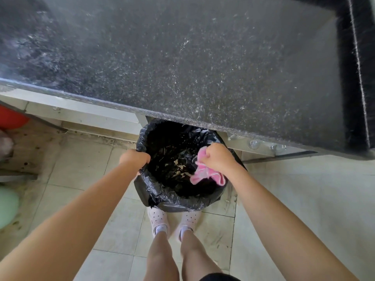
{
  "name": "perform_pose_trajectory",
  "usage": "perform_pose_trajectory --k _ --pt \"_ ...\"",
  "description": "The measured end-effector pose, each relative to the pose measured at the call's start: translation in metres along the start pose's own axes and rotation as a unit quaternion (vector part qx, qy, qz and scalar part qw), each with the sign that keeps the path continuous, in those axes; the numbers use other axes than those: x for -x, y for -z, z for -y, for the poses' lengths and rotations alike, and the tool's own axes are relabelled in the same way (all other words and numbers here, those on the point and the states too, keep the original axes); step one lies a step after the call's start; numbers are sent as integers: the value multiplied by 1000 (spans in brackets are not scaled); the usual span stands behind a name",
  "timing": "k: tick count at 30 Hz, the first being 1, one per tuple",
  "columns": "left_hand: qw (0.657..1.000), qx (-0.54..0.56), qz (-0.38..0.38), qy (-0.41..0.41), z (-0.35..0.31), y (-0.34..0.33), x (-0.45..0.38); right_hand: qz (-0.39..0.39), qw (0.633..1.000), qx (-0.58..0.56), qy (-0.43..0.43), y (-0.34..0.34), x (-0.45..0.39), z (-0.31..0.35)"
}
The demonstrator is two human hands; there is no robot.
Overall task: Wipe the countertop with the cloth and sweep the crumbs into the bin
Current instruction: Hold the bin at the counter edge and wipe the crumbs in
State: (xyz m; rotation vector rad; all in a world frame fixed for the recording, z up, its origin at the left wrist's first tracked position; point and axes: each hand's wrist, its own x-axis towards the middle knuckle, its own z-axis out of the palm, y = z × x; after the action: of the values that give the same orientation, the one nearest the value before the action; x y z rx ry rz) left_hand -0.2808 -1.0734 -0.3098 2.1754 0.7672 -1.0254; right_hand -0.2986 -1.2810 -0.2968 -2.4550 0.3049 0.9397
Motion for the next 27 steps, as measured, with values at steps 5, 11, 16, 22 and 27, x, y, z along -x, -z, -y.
perform_pose_trajectory --k 5,11,16,22,27 --pt "1000 -5 -2 2 -3 0 0 -12 1000 11 9 2 -6 -2" --pt "1000 -17 6 3 -5 1 3 -20 996 -15 91 6 6 -2" --pt "1000 -19 5 4 -4 6 2 -130 973 -81 172 57 46 1" --pt "1000 -29 5 4 -6 14 2 -380 904 -111 161 144 55 -15" --pt "1000 -15 3 7 -4 18 -1 -481 868 19 120 167 19 -25"
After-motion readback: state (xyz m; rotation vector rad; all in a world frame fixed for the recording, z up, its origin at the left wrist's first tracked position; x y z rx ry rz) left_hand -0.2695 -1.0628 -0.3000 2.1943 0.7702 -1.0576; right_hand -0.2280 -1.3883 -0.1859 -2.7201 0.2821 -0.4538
